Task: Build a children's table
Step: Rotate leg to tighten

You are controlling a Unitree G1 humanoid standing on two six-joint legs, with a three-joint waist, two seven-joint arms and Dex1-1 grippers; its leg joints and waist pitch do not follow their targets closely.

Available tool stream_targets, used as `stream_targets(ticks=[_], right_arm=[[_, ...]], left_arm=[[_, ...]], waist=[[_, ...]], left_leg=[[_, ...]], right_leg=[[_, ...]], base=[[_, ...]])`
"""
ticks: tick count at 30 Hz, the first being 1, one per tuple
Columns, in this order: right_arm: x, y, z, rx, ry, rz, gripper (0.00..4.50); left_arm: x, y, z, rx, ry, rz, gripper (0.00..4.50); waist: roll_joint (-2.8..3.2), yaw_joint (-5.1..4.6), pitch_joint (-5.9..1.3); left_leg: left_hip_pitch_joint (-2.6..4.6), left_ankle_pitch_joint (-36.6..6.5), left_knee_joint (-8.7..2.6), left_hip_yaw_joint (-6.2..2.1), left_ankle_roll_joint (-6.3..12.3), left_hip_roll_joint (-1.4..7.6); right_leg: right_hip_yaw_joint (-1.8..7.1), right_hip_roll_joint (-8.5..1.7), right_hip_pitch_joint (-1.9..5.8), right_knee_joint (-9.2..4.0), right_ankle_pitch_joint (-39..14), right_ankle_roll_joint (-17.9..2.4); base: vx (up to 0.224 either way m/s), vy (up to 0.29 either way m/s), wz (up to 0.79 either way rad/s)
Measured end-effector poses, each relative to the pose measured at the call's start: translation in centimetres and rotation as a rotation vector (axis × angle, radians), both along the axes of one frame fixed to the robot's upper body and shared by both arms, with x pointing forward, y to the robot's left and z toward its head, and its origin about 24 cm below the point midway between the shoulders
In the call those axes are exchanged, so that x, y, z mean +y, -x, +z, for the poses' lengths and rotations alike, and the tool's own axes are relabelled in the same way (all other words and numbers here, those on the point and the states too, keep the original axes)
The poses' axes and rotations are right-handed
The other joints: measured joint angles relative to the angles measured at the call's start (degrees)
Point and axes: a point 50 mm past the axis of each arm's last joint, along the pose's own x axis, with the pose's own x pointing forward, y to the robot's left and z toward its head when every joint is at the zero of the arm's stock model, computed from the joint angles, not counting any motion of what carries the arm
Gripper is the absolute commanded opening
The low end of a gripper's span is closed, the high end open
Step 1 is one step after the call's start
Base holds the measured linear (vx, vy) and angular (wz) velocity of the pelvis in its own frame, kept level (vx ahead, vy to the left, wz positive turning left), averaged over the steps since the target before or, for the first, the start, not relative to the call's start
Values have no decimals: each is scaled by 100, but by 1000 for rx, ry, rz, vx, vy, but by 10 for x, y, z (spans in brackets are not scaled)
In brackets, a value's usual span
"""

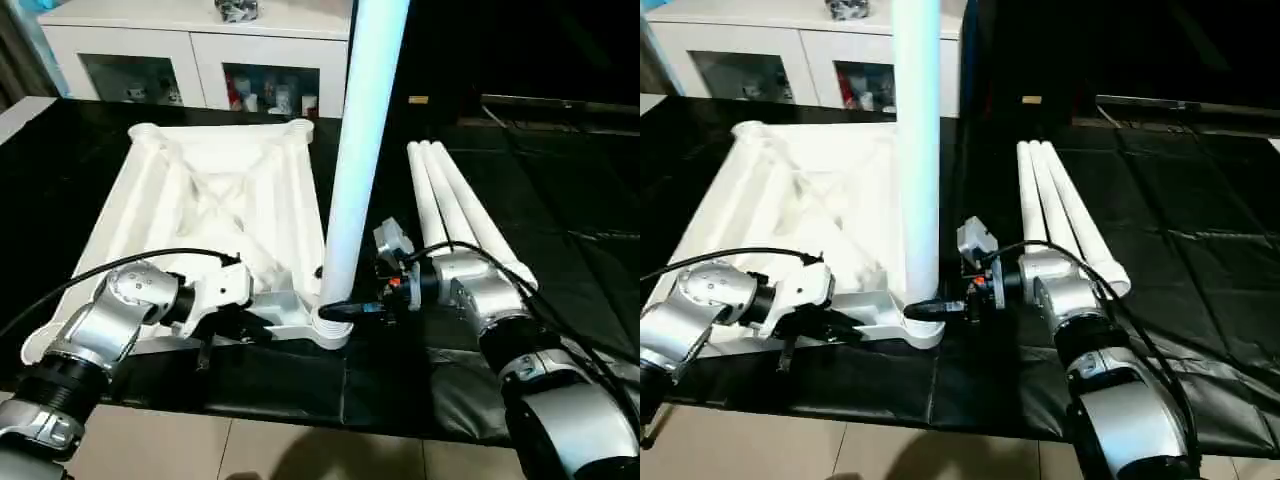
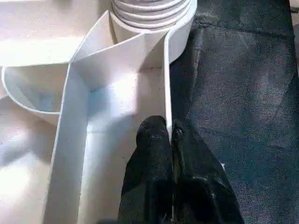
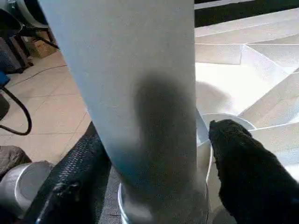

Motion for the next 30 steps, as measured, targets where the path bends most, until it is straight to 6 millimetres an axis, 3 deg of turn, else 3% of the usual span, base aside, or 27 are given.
stream_targets(ticks=[11, 27, 30], right_arm=[[1, 1, -1, -13, 17, 34, 218], [2, 5, -4, -12, -10, 7, 209], [0, 6, -13, 4, -47, -179, 209]], left_arm=[[0, -1, 0, -4, 1, -6, 0], [0, -3, -2, 34, 39, 49, 0], [-7, -8, -8, 52, 95, 178, 0]], waist=[[-2, 20, -1], [16, 41, -4], [28, 26, -6]], left_leg=[[2, 0, 1, 0, 0, 1], [5, -1, 14, -1, -1, -1], [20, 0, 16, 0, -2, -1]], right_leg=[[0, 1, 0, 5, 0, 0], [0, -1, 4, 13, 0, -1], [6, -1, 34, 18, 3, -6]], base=[[0, 0, 0], [0, 0, 0], [0, 0, 0]])
